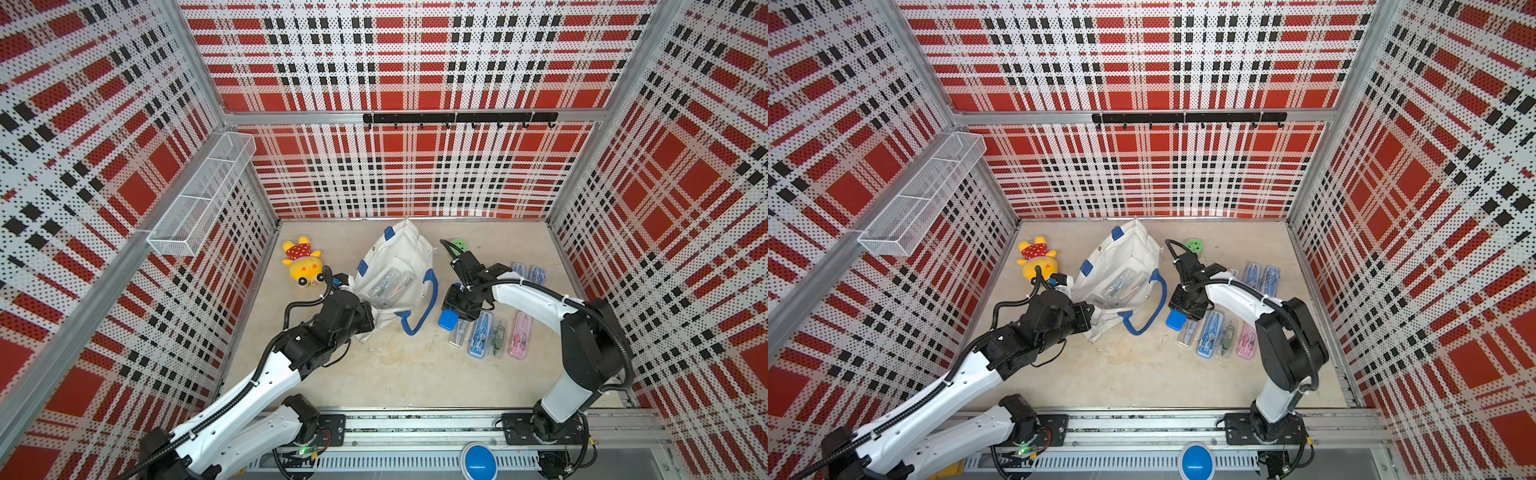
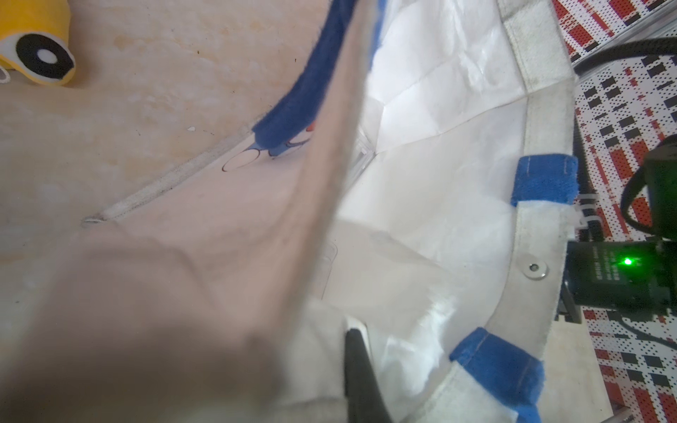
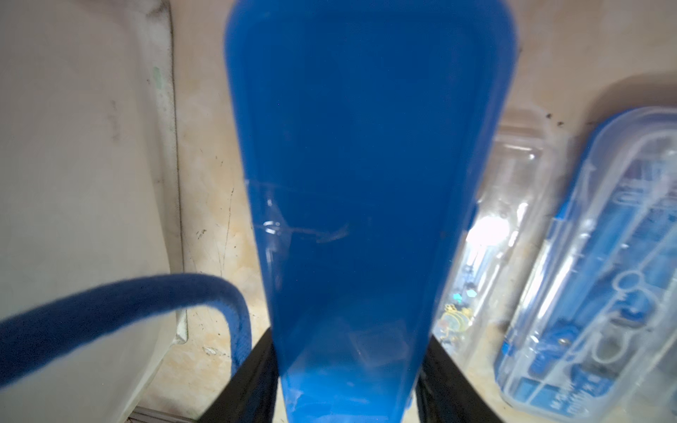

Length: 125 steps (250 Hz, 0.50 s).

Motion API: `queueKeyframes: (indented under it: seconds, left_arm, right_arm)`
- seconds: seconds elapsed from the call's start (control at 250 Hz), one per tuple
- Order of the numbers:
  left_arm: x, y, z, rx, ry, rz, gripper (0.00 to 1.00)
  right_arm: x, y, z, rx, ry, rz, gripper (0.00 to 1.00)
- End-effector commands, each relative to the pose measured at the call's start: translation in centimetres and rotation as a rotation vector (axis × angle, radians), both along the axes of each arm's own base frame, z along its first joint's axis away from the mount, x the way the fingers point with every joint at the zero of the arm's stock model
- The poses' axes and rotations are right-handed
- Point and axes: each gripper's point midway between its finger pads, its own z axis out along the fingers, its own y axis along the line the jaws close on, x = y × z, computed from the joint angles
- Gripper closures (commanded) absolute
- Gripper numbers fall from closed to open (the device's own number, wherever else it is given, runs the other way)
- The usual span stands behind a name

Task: Take out the compass set from the canvas bag
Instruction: Place the compass set at the center of the board.

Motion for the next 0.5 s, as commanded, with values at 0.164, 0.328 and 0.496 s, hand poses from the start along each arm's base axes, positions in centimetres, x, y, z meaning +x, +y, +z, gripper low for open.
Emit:
queueKeyframes:
  seconds: [0.164,0.328,0.496]
  left_arm:
    - [0.3,0.6,-1.5,0.020,0.008,0.033,1.00]
    - [0.4,0.5,-1.9,0.018,0.015,0.040,1.00]
    - [0.6,0.4,-1.8,0.020,0.014,0.031,1.00]
  right_arm:
    - [0.6,2.7,-1.4,0.080,0.052,-0.027,0.63]
    - [0.3,3.0,-2.5,0.085,0.099,-0.040,0.62]
    - [0.1,2.6,-2.8,0.072,0.107,-0.056,0.55]
